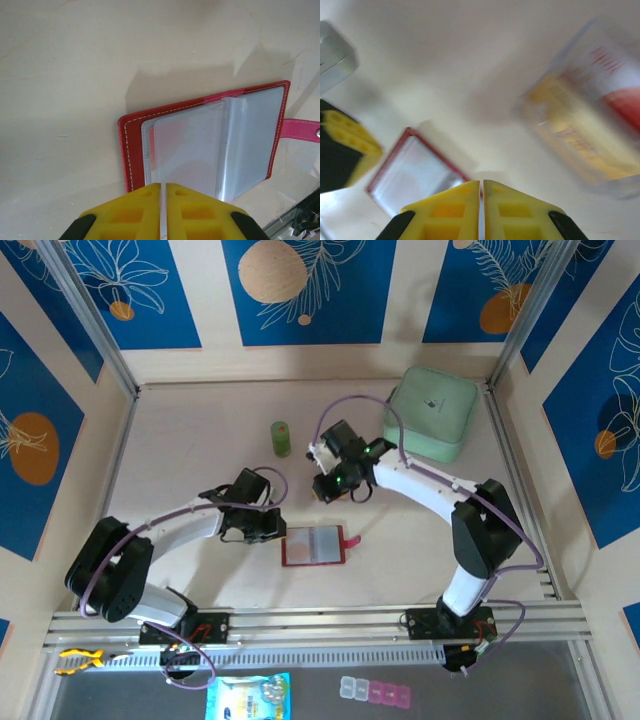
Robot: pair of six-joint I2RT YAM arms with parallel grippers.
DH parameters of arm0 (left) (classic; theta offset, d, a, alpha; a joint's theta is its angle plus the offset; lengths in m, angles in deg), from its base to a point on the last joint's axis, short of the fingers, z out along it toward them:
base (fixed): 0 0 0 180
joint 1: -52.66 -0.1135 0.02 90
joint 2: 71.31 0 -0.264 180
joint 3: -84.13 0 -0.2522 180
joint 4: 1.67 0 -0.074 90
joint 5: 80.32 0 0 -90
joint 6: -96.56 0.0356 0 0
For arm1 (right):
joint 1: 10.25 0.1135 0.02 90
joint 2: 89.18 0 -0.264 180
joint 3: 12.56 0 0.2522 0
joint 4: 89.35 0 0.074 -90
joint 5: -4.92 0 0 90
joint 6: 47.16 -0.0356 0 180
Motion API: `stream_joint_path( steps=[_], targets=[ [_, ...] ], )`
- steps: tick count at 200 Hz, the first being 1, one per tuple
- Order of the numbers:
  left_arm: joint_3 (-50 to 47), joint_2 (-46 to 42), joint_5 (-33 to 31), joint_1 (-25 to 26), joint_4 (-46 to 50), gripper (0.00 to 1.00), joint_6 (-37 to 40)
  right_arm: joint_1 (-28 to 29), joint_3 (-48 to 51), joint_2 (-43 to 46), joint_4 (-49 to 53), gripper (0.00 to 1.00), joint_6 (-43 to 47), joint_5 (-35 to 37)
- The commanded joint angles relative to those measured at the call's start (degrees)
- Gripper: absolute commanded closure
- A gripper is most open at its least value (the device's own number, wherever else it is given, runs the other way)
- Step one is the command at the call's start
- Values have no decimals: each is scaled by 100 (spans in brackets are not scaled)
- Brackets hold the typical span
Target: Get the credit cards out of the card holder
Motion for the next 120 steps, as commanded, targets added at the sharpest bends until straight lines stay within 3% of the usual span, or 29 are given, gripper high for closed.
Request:
stream_joint_path(
  steps=[1,31,62,120],
  targets=[
    [-204,-54,121,-51,-255,91,-75,229,559,288,-866,89,-1641,-327],
    [-435,-65,145,-50,-505,92,-131,398,1104,404,-1384,89,-2394,-601],
    [-659,5,224,-50,-803,94,-260,472,1197,210,-1273,88,-2970,-848],
    [-792,111,296,-30,-1038,95,-277,654,1587,-77,-1784,73,-3435,-1213]
  ],
)
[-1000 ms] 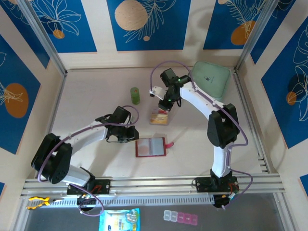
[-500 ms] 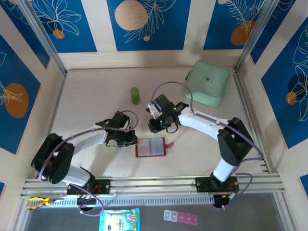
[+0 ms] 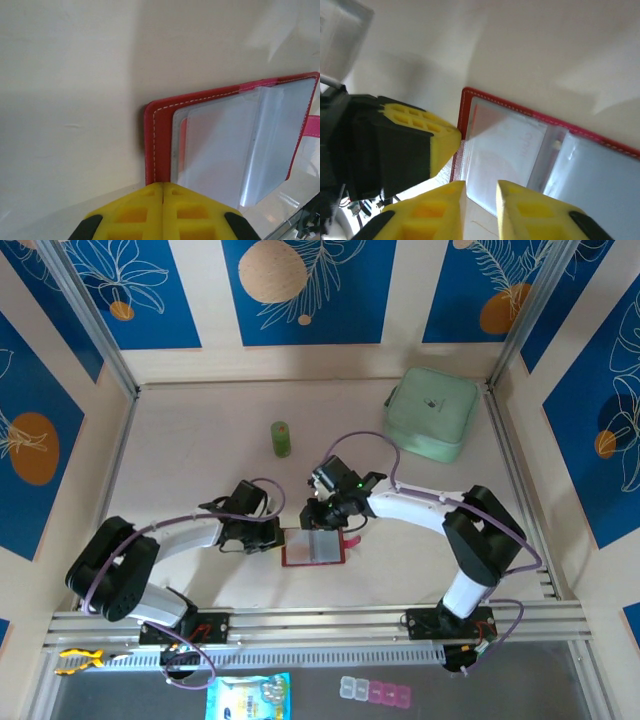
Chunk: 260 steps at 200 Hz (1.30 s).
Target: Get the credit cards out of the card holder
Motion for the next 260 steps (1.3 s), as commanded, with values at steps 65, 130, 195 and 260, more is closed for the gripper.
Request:
stream_joint_path(
  steps=[65,130,195,260],
  targets=[
    [-102,152,-46,-30,47,95,143,136,229,-375,-375,67,-552,-487],
    [-65,108,-204,-27,144,96,206,154,164,-577,-564,66,-612,-795],
    [-56,135,-233,-42,158,96,239,190,-144,-915,-155,66,-598,-739],
    [34,133,-260,-40,241,96,308,94,-45,-738,293,66,-556,-348]
  ],
)
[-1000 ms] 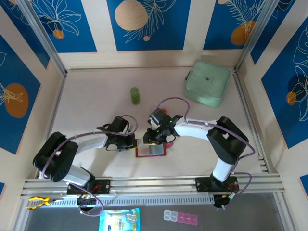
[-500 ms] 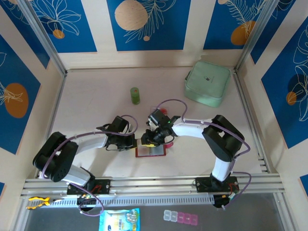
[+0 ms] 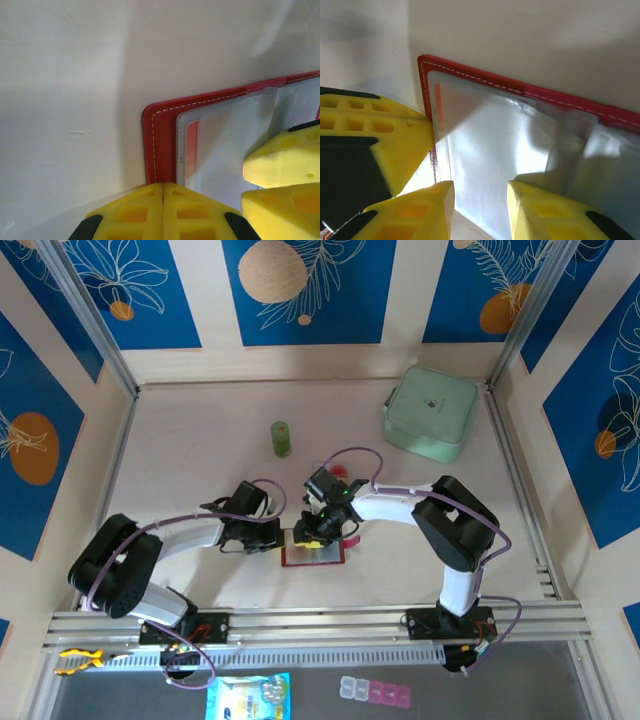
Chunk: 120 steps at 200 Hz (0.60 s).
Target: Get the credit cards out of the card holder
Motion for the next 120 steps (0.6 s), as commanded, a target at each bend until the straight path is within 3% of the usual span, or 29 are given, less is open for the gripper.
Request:
stream_joint_path(
  steps=[1,55,120],
  targets=[
    [47,29,-205,-37,272,96,141,-53,22,108,407,66,0,169],
    [118,-112,-185,-38,323,96,135,-118,204,296,359,66,26,222],
    [62,-375,110,-23,1,94,-144,-376,796,499,-597,66,-120,-393]
  ],
)
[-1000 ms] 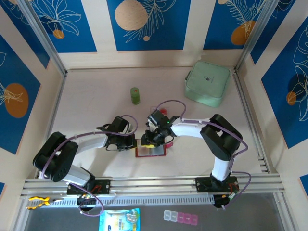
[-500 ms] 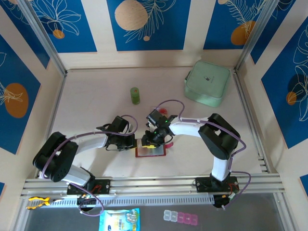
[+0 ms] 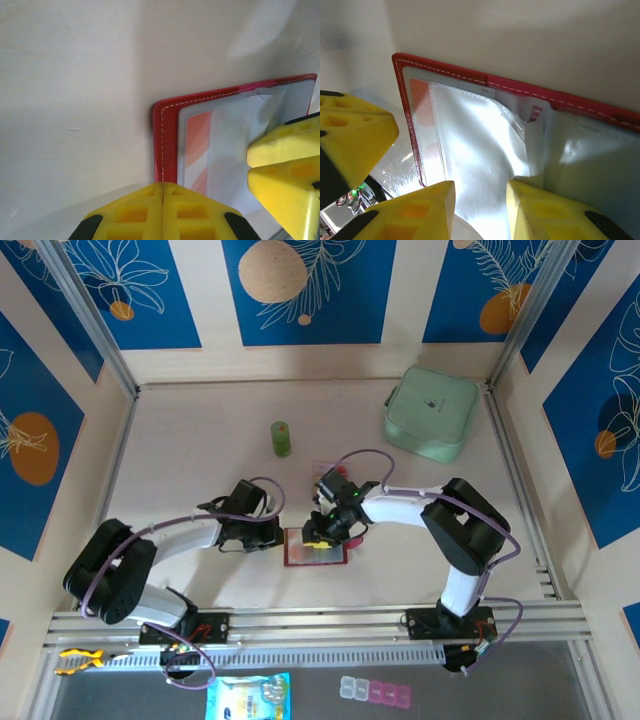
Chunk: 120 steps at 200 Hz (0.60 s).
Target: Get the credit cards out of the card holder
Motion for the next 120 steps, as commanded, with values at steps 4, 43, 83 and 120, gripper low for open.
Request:
stream_joint_path(
  steps=[4,43,83,120],
  targets=[
    [31,-139,179,-17,-114,94,-149,-117,293,170,-408,67,-116,-363],
    [28,-53,316,196,-486,87,-471,-340,714,250,-1032,67,-249,-735],
    [105,183,288,449,-709,79,-659,-574,1151,263,-1710,70,-400,-1146],
    [138,351,306,541,-830,71,-741,-729,1454,194,-2255,71,-544,-1425]
  ],
)
